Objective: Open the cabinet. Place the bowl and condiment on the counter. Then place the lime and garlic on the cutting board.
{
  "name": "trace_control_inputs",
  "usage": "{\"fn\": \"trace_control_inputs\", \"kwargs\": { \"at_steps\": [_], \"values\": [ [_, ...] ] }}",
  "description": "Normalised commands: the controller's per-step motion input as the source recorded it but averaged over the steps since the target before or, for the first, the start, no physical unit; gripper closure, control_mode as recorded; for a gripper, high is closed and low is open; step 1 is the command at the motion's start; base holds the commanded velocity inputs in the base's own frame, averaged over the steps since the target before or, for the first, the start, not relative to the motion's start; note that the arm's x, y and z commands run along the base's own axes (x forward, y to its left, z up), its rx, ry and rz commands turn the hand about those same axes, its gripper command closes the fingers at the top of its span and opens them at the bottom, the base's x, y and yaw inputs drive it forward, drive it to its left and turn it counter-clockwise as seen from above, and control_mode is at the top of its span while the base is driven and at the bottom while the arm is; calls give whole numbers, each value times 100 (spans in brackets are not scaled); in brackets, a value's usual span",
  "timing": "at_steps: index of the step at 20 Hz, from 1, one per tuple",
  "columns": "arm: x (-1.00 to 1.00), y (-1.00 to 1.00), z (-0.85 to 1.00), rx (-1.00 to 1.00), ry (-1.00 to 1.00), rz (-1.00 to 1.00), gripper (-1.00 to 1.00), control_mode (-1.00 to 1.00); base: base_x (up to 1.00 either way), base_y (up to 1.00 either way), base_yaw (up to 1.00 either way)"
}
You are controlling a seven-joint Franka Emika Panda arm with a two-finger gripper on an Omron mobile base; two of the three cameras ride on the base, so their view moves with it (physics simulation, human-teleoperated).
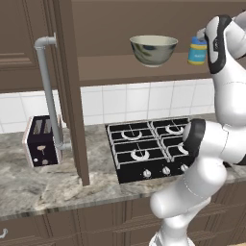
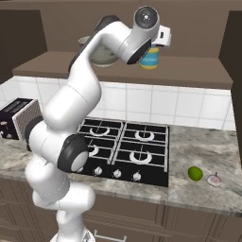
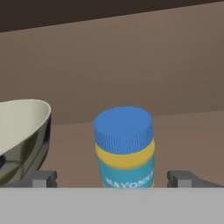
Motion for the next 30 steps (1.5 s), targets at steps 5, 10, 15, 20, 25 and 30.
{"fn": "trace_control_inputs", "kwargs": {
  "at_steps": [5,10,15,20,25,30],
  "values": [
    [12,0,0,0,0,0,-100,-100,0,0,0],
    [4,8,-4,0,0,0,-100,-100,0,0,0],
    [2,20,-10,0,0,0,-100,-100,0,0,0],
    [22,7,-14,0,0,0,-100,-100,0,0,0],
    [38,-8,-18,0,0,-1,-100,-100,0,0,0],
    [33,-14,-6,0,0,-3,-100,-100,0,0,0]
  ]
}}
